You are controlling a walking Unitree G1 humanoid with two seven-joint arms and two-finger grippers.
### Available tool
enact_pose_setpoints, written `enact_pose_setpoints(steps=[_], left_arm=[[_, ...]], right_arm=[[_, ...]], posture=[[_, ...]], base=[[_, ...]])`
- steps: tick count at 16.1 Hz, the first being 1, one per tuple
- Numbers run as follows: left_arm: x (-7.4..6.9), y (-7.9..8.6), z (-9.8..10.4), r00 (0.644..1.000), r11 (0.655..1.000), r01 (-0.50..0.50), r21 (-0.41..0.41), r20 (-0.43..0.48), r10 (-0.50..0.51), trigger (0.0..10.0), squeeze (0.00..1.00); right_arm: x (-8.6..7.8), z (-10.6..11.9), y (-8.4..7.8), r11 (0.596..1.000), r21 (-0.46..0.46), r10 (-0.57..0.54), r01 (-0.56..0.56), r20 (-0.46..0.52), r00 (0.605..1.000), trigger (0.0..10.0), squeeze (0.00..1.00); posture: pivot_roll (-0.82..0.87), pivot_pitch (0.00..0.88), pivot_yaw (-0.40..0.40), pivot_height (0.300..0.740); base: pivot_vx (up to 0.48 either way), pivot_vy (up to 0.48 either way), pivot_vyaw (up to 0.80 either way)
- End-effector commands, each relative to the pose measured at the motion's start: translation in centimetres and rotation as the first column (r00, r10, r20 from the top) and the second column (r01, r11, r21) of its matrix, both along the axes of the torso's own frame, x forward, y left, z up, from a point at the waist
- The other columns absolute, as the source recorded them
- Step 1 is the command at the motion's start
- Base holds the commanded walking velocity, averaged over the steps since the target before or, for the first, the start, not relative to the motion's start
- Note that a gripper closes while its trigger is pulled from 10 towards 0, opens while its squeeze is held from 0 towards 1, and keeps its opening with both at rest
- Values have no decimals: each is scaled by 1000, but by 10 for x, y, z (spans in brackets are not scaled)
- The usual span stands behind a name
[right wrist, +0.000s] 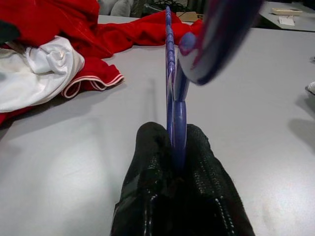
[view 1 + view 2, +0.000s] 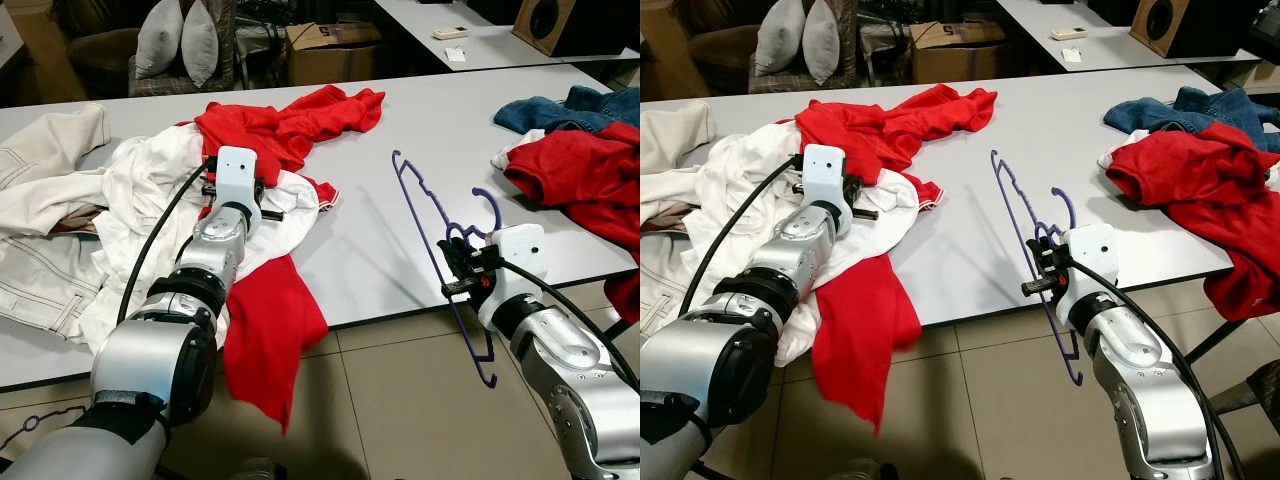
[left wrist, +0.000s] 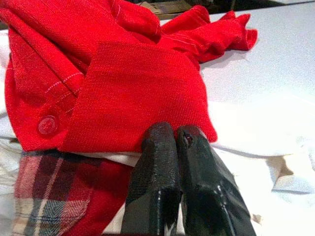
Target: Hang hanger
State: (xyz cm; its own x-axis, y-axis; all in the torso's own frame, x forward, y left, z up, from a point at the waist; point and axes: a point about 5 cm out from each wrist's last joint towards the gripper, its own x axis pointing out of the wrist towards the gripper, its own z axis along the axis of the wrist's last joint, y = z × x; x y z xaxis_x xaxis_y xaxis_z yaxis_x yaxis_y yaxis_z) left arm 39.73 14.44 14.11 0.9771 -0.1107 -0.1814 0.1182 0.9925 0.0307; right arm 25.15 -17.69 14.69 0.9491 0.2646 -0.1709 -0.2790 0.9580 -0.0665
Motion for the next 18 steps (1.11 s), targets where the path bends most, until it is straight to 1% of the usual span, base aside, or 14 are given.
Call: enact_pose_setpoints(steps=[1,4,5,7,8,9,10,11,12,13,14,15,17,18], left_arm=[[5,-5,14,998,998,43,-50,43,-41,0,0],[11,-14,38,985,980,134,-147,124,-116,0,0],[15,-19,59,967,959,199,-200,197,-160,0,0],[20,-23,101,920,921,297,-254,333,-205,0,0],[21,-23,109,910,915,311,-255,358,-210,0,0],[21,-20,115,901,935,303,-184,374,-218,0,0],[21,-13,104,923,964,252,-90,323,-211,0,0],[20,-8,91,944,978,205,-49,274,-184,9373,0],[19,-1,75,963,987,158,-11,223,-152,10000,0],[15,7,55,980,993,117,6,159,-117,10000,447],[12,14,41,990,996,73,48,115,-78,10000,1000],[11,17,37,993,997,57,53,105,-62,10000,1000],[9,22,29,996,999,-16,38,88,12,10000,1000],[8,21,26,997,999,-13,35,79,10,10000,1000]], right_arm=[[-1,2,-2,1000,-11,-15,16,16,1000,10000,0],[1,2,-5,999,-8,-43,44,26,999,10000,0],[1,3,-7,998,-3,-55,55,31,998,10000,0],[2,4,-7,998,-3,-60,60,35,998,10000,0],[2,4,-7,998,-3,-60,61,35,998,10000,0],[2,3,-6,998,-2,-59,59,35,998,10000,0],[1,2,-5,998,0,-58,58,33,998,10000,0],[0,1,-4,998,-2,-57,57,30,998,10000,0],[-2,-1,-4,998,-4,-58,58,26,998,10000,0],[-4,-2,-5,998,-4,-63,63,18,998,10000,0],[-5,-3,-6,998,-6,-65,65,13,998,10000,0],[-5,-3,-6,998,-7,-65,65,12,998,10000,0],[-4,-2,-7,998,-11,-60,60,13,998,10000,0],[-4,-2,-6,998,-13,-58,58,14,998,10000,0]], posture=[[-59,0,22,740],[-57,0,22,740],[-57,0,22,740],[-57,0,22,740],[-57,0,22,740],[-56,0,29,740],[-57,0,32,740],[-60,0,34,740],[-61,0,34,740],[-63,0,31,740],[-62,0,26,740],[-62,0,26,740],[-65,0,22,740],[-66,0,20,740]], base=[[0,0,0],[0,0,0],[0,0,0],[0,0,0],[0,0,0],[0,0,0],[0,0,0],[0,0,0],[0,0,0],[0,0,0],[0,0,0],[0,0,0],[0,0,0],[0,0,0]])
